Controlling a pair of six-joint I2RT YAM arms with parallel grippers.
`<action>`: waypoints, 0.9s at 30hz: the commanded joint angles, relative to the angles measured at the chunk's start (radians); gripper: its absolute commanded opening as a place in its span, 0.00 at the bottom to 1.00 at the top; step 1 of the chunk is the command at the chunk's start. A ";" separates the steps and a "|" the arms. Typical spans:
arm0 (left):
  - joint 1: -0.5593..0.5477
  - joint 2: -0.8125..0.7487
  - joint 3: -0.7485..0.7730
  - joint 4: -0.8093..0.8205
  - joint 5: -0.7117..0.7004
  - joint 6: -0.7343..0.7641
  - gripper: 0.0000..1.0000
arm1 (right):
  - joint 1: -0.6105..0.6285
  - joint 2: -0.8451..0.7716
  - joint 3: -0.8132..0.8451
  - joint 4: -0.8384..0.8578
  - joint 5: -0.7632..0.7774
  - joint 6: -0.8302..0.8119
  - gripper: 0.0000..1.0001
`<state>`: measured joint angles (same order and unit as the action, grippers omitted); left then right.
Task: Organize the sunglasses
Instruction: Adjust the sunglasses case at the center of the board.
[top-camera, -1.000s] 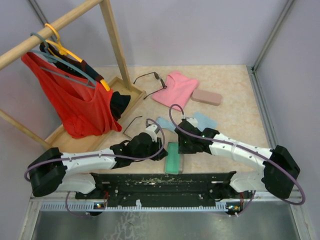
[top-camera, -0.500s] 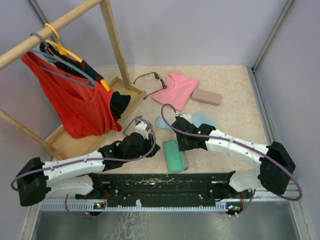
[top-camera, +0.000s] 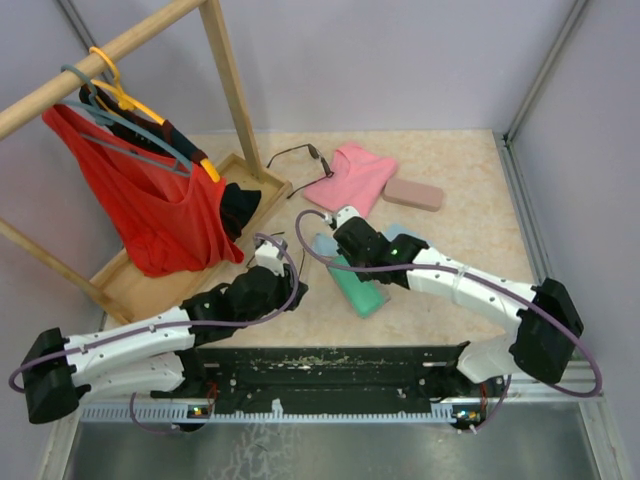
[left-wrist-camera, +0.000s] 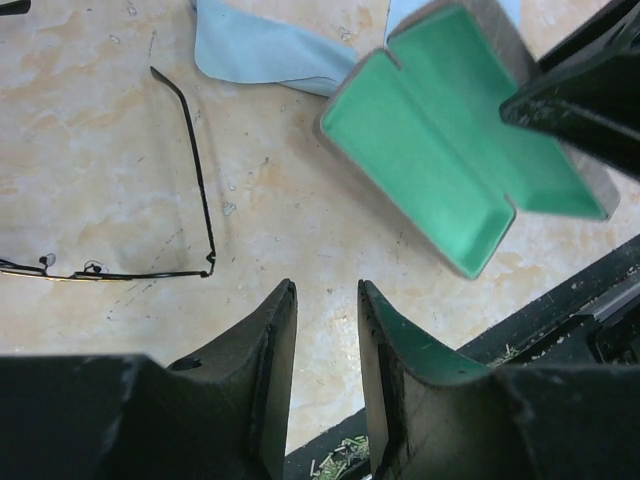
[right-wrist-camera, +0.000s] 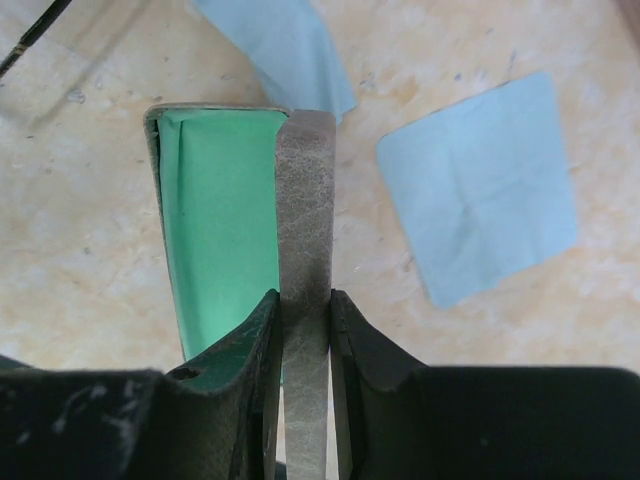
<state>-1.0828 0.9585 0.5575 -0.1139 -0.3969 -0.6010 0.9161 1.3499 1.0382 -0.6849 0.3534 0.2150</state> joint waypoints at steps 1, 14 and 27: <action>0.000 -0.019 0.001 -0.027 -0.027 0.020 0.37 | -0.029 0.002 0.081 0.115 0.103 -0.312 0.00; 0.001 -0.076 0.023 -0.064 -0.046 0.064 0.38 | -0.287 0.134 0.222 0.307 -0.164 -0.871 0.00; 0.004 -0.171 0.009 -0.094 -0.124 0.075 0.38 | -0.303 0.518 0.632 0.115 -0.170 -0.970 0.00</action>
<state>-1.0821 0.8417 0.5579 -0.1864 -0.4690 -0.5434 0.6140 1.8183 1.5497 -0.5285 0.2020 -0.7116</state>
